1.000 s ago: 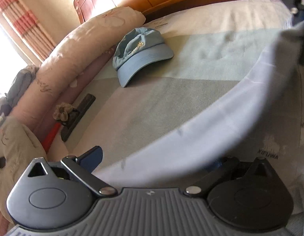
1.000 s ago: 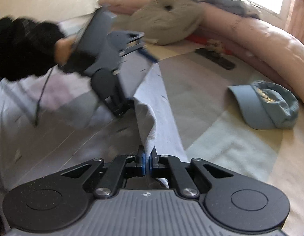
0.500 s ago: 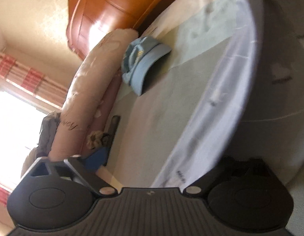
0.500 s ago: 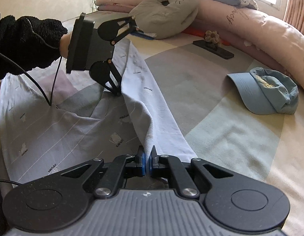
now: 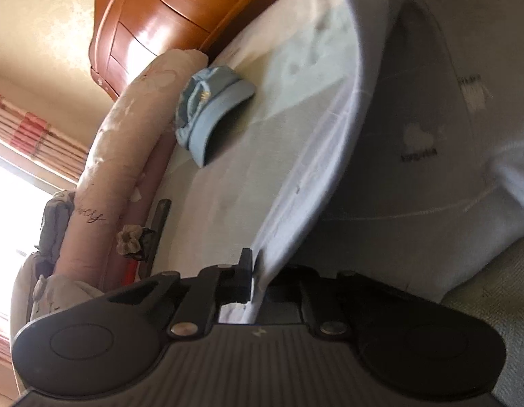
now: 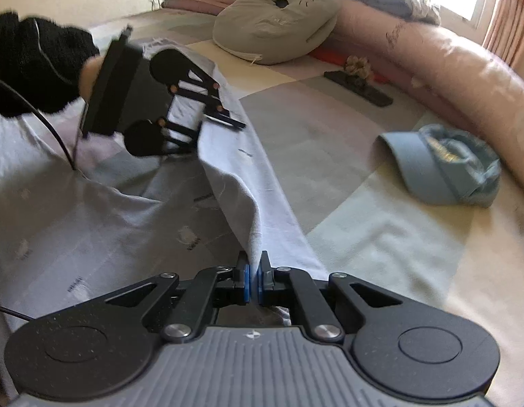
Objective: Fold clothes
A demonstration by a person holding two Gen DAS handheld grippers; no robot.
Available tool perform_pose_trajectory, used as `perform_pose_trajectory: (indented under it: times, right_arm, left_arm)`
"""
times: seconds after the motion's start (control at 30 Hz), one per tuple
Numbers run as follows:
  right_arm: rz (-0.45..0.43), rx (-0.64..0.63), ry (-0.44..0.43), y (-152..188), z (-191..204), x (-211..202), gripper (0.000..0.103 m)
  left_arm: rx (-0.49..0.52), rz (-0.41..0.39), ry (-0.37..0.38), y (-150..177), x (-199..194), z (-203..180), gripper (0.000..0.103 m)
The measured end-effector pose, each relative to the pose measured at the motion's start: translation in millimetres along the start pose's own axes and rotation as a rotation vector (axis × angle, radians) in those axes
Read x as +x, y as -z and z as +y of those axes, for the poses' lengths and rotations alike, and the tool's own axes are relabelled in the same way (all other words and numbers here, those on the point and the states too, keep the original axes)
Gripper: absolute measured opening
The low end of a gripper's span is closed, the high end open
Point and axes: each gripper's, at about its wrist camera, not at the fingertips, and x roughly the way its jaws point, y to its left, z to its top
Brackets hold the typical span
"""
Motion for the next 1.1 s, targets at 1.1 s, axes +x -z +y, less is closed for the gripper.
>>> perform_pose_trajectory:
  times: [1.1]
  right_arm:
    - [-0.043, -0.308, 0.298, 16.0, 52.2, -30.1, 0.005]
  left_arm:
    - [0.116, 0.099, -0.029, -3.6, -13.5, -3.2, 0.000]
